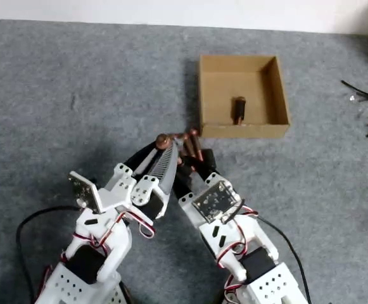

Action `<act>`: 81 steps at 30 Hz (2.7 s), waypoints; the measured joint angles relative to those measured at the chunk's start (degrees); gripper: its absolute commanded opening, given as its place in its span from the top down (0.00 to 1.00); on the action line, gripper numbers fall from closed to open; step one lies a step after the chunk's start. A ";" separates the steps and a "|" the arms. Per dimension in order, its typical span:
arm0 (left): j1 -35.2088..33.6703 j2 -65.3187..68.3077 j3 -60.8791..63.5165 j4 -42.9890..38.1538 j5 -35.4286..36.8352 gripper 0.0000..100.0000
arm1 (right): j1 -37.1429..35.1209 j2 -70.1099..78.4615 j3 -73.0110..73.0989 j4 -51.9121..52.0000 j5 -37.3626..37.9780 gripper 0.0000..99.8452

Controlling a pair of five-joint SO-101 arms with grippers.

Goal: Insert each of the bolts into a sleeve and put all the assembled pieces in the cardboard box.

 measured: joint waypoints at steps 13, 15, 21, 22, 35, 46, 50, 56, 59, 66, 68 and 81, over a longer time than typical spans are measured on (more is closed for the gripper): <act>0.62 -0.09 -0.44 10.90 0.44 0.99 | -0.26 0.09 0.00 0.09 0.00 1.00; 0.70 -0.35 -0.97 14.24 0.44 0.99 | -0.35 0.09 0.00 0.18 0.00 1.00; 0.62 -0.88 -2.37 18.81 0.44 0.89 | -0.44 0.18 0.09 0.18 0.00 1.00; 0.53 -0.88 -2.55 19.34 0.44 0.82 | -0.44 0.18 0.09 0.18 0.00 1.00; -1.41 -0.18 -4.75 29.10 9.14 0.67 | 3.78 0.09 0.09 0.09 0.18 1.00; -6.15 -0.18 -15.56 39.03 14.07 0.73 | 7.38 0.09 0.09 0.09 0.18 1.00; -11.34 -0.44 -12.92 37.80 8.88 0.84 | 9.41 0.09 0.09 0.09 0.18 1.00; -15.56 -0.18 -2.64 25.67 -2.64 0.97 | 12.13 0.09 0.09 0.09 0.18 1.00; -16.09 -0.26 -0.26 22.33 -3.87 0.97 | 14.33 0.09 0.09 0.09 0.18 1.00; -26.73 -0.09 0.00 20.92 -8.00 0.96 | 19.96 0.09 0.09 1.41 0.18 1.00; -29.54 -0.09 0.00 20.92 -12.57 0.96 | 21.19 0.09 0.09 2.90 0.18 1.00; -34.37 -0.09 0.00 24.00 -30.07 0.96 | 21.63 0.09 0.09 3.78 0.18 1.00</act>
